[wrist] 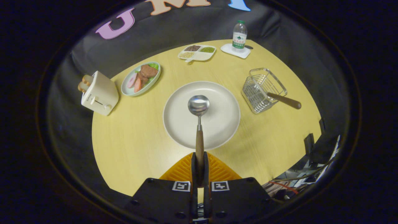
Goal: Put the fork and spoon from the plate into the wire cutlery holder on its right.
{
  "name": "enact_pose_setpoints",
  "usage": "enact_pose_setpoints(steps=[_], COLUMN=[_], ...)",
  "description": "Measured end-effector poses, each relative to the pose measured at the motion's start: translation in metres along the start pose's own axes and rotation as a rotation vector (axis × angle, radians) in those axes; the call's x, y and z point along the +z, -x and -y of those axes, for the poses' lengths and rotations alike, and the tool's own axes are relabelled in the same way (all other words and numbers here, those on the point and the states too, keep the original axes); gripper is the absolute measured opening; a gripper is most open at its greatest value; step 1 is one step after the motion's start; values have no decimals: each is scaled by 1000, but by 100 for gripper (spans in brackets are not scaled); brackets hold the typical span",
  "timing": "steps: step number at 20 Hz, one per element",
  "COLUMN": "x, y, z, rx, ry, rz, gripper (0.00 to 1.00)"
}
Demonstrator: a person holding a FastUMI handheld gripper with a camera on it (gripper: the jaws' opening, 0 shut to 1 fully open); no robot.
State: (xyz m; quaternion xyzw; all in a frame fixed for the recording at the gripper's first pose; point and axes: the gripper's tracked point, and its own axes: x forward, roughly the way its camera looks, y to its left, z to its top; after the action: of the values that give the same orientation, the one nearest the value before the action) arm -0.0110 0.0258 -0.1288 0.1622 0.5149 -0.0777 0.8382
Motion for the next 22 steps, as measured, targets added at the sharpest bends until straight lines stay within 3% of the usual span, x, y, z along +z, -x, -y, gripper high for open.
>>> enact_pose_setpoints(steps=[14, 22], x=[55, 52], y=[24, 4], z=[87, 126], rx=[-98, -125], ry=[-112, -212], rz=[77, 29], gripper=[11, 13])
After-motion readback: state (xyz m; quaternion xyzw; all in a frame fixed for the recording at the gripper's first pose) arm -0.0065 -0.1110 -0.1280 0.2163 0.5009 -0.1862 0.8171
